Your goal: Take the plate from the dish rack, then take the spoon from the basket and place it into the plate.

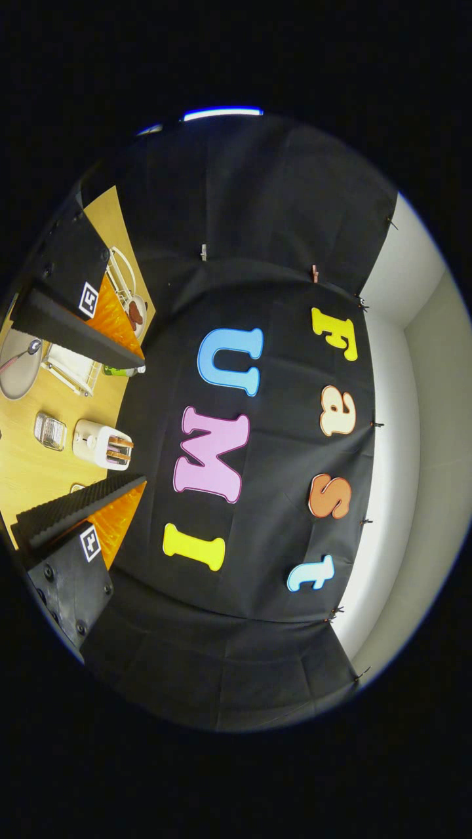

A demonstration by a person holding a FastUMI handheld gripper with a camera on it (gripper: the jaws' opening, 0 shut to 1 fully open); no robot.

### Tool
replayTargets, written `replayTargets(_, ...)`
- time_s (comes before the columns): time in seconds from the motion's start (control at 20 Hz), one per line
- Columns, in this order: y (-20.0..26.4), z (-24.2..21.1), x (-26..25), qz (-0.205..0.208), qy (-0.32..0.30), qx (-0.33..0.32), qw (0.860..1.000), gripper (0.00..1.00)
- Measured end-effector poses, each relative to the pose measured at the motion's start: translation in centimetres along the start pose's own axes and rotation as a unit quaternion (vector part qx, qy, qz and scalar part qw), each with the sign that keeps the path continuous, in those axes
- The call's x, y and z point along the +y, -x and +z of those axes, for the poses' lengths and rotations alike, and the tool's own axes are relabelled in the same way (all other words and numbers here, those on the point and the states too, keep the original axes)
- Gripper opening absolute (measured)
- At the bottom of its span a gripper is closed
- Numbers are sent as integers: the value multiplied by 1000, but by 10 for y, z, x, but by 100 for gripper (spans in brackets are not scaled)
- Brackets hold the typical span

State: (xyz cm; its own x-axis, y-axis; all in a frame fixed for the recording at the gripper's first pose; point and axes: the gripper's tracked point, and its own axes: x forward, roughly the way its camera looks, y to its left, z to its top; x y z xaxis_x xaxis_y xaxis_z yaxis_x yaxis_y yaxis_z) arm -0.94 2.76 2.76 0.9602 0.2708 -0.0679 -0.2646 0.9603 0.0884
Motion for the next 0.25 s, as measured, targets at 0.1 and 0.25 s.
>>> replayTargets(0.1, 1, -1, 0, 0, -8, 3, 1000, 98)
replayTargets(0.25, 1, 0, -2, -3, -8, 3, 1000, 98)
